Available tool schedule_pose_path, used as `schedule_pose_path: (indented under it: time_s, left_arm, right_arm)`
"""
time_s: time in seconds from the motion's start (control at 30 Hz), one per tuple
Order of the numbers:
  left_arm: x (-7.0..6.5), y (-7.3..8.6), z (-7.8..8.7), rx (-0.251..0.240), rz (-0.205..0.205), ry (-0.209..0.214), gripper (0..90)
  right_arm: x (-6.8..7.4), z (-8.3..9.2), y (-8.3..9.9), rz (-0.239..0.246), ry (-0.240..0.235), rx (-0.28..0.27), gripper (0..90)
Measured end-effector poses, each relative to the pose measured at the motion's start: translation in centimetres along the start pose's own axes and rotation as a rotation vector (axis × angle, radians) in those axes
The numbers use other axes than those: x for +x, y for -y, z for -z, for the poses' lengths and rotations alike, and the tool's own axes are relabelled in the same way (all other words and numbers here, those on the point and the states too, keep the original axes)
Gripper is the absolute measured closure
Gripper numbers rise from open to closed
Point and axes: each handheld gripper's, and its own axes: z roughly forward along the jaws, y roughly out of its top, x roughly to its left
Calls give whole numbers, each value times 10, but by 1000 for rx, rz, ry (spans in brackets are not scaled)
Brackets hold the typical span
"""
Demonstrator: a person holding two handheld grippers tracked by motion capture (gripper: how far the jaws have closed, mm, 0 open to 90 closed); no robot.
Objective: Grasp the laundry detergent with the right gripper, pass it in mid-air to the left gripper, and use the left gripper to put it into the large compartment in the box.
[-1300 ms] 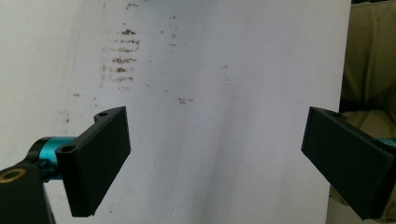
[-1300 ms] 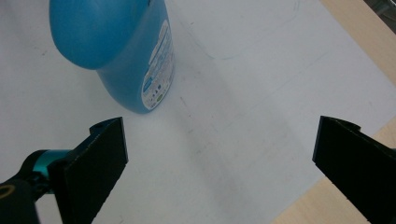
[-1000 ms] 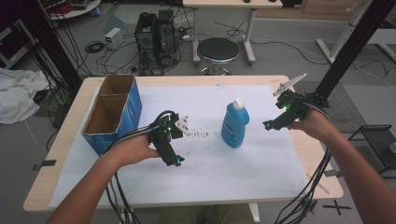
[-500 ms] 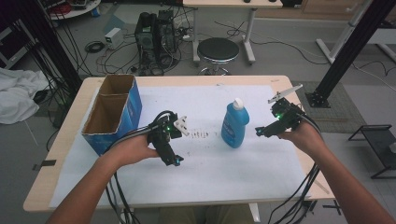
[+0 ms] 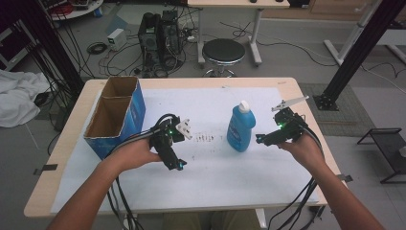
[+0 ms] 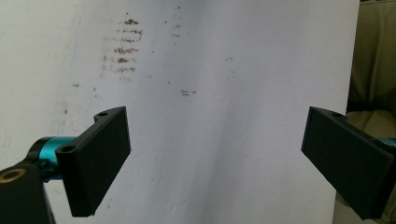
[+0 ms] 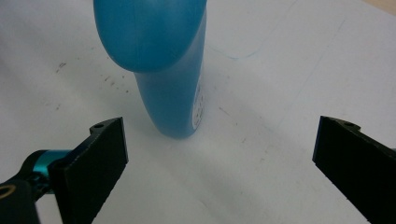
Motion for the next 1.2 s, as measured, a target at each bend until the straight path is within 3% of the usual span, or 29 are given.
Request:
schedule_pose_path:
  time_s: [0.03, 0.27, 0.6, 0.7, 0.97, 1.0, 1.03, 1.2]
  left_arm:
    - [-2, 0, -1, -23, 37, -4, 81]
    - [-3, 1, -1, -22, 33, -4, 81]
    - [0, 5, 1, 4, 6, 1, 81]
    - [-2, 6, -1, -18, 35, 0, 81]
    - [-1, 6, -1, -11, 30, -4, 81]
    - [0, 6, 1, 14, 14, -2, 80]
    - [-1, 7, -1, -14, 39, 1, 81]
    - [-1, 7, -2, -13, 32, 0, 81]
  right_arm:
    - [2, -1, 1, -2, 0, -7, 22]
    - [14, -4, 1, -19, -1, -56, 22]
    - [30, -13, 2, -48, 35, -131, 22]
    - [34, -17, 4, -66, 30, -148, 22]
    - [41, -28, 3, -72, 36, -178, 22]
    - [42, -30, 3, -78, 34, -181, 22]
    - [42, -31, 2, -72, 36, -180, 22]
    - [45, -36, 1, -85, 40, -197, 22]
